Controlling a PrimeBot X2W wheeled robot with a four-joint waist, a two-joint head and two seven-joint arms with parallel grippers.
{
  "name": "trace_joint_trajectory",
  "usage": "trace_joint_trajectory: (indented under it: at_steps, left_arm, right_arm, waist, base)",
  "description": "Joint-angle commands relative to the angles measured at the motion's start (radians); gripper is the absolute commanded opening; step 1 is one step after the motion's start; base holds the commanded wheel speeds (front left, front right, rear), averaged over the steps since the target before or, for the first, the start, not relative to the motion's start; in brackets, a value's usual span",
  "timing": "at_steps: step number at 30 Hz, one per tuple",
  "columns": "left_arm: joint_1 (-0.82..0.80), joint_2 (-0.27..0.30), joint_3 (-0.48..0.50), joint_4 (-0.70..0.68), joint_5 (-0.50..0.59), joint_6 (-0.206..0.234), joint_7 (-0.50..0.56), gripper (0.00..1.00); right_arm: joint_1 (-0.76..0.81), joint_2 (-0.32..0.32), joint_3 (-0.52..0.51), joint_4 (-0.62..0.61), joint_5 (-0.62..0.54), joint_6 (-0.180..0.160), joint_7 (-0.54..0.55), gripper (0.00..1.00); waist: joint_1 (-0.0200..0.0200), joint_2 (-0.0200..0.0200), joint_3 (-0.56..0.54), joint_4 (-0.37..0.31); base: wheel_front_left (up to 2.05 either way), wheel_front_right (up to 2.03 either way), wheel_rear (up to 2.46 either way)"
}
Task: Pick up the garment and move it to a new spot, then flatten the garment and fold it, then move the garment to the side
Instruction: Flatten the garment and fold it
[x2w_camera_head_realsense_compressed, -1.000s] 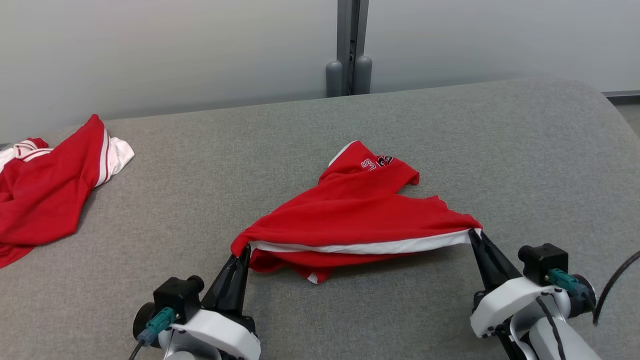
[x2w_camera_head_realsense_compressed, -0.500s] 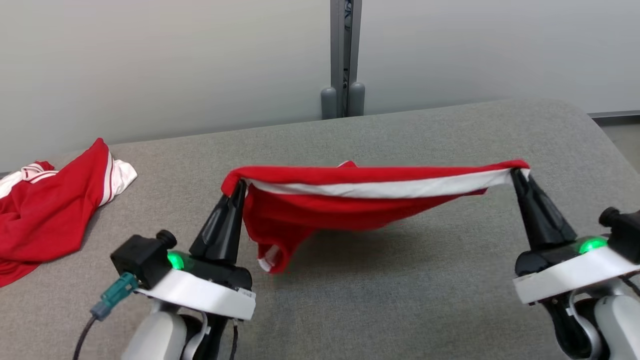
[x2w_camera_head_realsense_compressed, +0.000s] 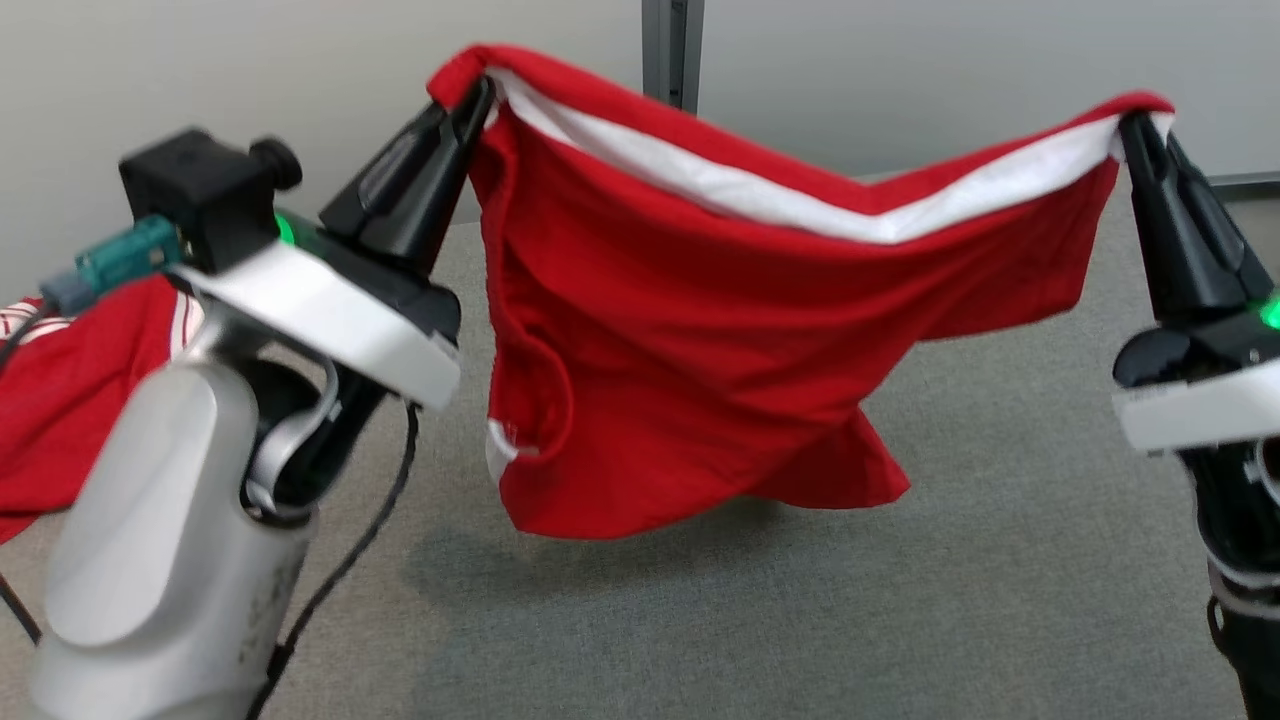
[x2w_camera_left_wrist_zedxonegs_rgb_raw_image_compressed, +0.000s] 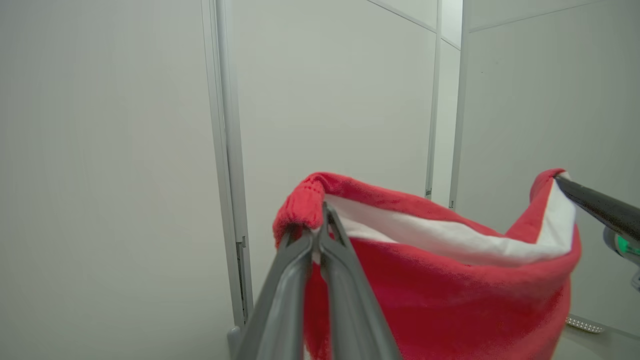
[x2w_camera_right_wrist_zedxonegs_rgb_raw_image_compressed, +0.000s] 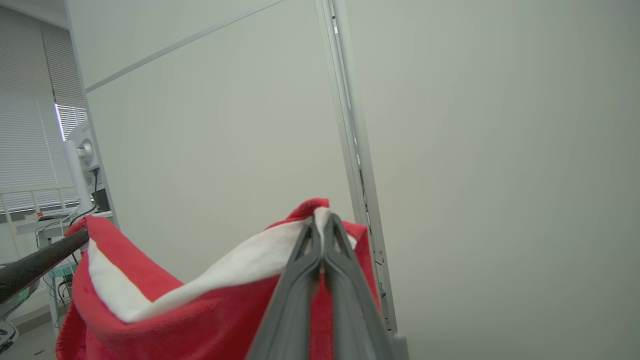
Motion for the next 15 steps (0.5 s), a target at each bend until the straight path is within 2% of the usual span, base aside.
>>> trace_joint_trajectory:
  at_steps: [1, 4, 9, 11, 15]
  left_arm:
    - [-0.055, 0.011, -0.001, 0.032, -0.015, -0.005, 0.026, 0.0]
    - [-0.205, 0.032, -0.009, 0.128, -0.029, -0.006, 0.084, 0.0]
    - [-0.487, 0.045, -0.007, 0.299, -0.012, -0.007, 0.112, 0.0]
    - [-0.602, 0.054, -0.014, 0.36, 0.013, -0.007, 0.096, 0.0]
    - [-0.798, 0.072, -0.037, 0.477, 0.055, -0.007, -0.003, 0.0]
  right_arm:
    - [-0.05, 0.001, 0.005, 0.023, 0.007, 0.0, 0.007, 0.0]
    - [-0.197, 0.011, 0.016, 0.113, 0.007, 0.0, 0.002, 0.0]
    - [-0.493, 0.053, 0.028, 0.303, -0.015, 0.0, -0.055, 0.0]
    - [-0.608, 0.07, 0.033, 0.371, -0.032, 0.0, -0.09, 0.0]
    - [-0.792, 0.122, 0.042, 0.492, -0.057, 0.0, -0.19, 0.0]
  waist:
    - [0.0, 0.0, 0.046, -0.015]
    - [0.0, 0.0, 0.115, -0.032]
    - [0.0, 0.0, 0.254, -0.081]
    - [0.0, 0.0, 0.305, -0.104]
    - [0.0, 0.0, 0.397, -0.152]
  base:
    - [0.0, 0.0, 0.0]
    - [0.0, 0.0, 0.0]
    - [0.0, 0.0, 0.0]
    - [0.0, 0.0, 0.0]
    - [0.0, 0.0, 0.0]
